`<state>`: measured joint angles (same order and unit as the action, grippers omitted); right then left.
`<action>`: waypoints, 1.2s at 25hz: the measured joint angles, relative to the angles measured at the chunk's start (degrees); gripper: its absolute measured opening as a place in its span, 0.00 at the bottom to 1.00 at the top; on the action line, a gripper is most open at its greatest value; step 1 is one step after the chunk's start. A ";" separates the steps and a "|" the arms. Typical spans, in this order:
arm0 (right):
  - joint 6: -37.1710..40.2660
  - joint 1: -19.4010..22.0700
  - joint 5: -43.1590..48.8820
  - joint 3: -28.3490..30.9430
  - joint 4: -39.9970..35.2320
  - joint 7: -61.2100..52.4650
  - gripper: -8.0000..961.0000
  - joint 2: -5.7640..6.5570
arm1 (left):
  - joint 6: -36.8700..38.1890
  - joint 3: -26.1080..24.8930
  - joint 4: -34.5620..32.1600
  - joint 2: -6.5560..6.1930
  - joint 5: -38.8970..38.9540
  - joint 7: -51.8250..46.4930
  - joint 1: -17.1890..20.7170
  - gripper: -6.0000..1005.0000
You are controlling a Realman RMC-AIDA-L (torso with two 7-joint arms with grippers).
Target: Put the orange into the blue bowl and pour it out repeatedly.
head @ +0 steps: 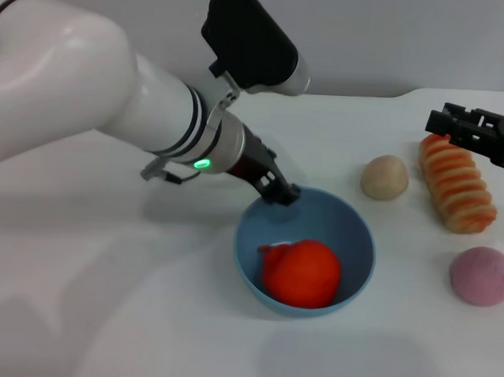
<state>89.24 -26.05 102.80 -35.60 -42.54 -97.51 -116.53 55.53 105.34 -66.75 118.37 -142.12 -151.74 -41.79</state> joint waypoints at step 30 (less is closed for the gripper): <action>-8.30 4.75 -45.90 6.83 43.15 78.74 0.64 -2.53 | -112.72 37.42 21.65 0.50 11.85 -2.08 24.67 0.81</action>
<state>80.94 -21.30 56.89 -28.76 0.61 -18.77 -119.06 -57.19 142.76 -45.11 118.87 -130.27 -153.81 -17.11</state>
